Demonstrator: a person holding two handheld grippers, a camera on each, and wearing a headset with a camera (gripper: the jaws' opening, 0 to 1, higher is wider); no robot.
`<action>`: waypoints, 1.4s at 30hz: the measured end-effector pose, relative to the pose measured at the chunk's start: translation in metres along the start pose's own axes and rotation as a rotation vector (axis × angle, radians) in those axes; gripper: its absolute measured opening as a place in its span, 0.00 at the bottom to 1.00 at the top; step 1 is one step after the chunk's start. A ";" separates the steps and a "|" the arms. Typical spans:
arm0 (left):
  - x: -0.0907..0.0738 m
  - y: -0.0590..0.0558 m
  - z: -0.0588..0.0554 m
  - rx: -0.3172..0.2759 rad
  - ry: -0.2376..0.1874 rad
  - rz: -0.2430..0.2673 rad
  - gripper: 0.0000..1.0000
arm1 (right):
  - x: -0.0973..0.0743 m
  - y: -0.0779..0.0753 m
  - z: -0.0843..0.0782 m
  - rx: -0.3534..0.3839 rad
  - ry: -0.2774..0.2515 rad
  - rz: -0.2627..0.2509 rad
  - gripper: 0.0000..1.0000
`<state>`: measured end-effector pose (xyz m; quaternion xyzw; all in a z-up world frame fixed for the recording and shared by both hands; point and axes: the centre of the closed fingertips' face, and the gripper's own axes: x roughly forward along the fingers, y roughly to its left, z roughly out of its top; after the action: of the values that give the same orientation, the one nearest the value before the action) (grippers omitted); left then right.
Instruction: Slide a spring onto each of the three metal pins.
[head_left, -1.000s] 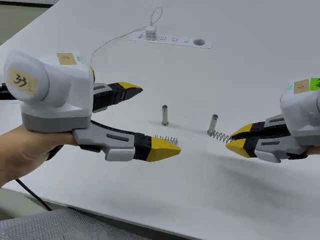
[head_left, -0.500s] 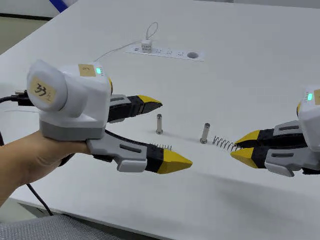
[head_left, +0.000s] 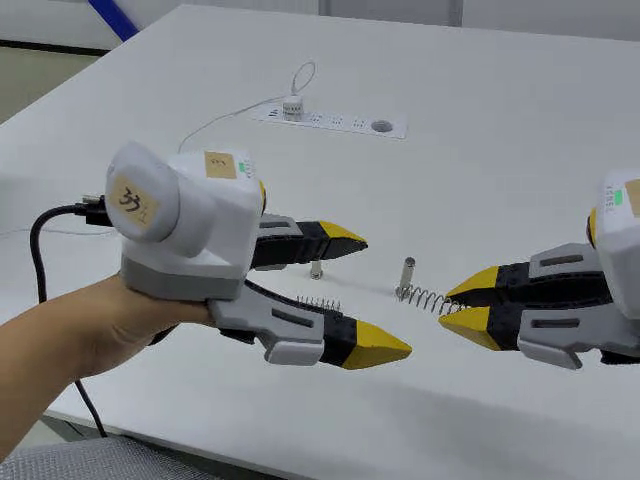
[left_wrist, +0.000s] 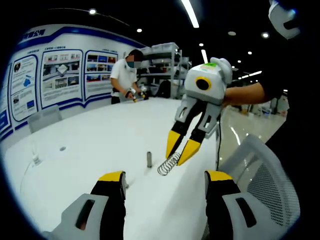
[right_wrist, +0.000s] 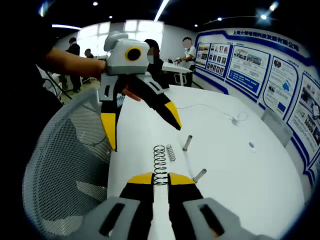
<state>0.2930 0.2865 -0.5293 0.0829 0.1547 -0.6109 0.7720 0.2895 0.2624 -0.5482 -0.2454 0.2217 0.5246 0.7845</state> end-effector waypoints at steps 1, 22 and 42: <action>0.001 -0.001 0.000 0.001 -0.001 -0.005 0.64 | 0.000 0.002 0.000 -0.007 0.002 0.005 0.10; 0.017 -0.027 -0.015 0.100 0.083 -0.126 0.26 | 0.001 0.026 0.002 -0.134 0.049 0.099 0.10; 0.018 -0.029 -0.021 0.157 0.139 -0.122 0.11 | 0.004 0.029 0.003 -0.257 0.071 0.108 0.11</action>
<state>0.2657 0.2703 -0.5537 0.1758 0.1644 -0.6599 0.7118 0.2644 0.2763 -0.5525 -0.3500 0.1931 0.5813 0.7087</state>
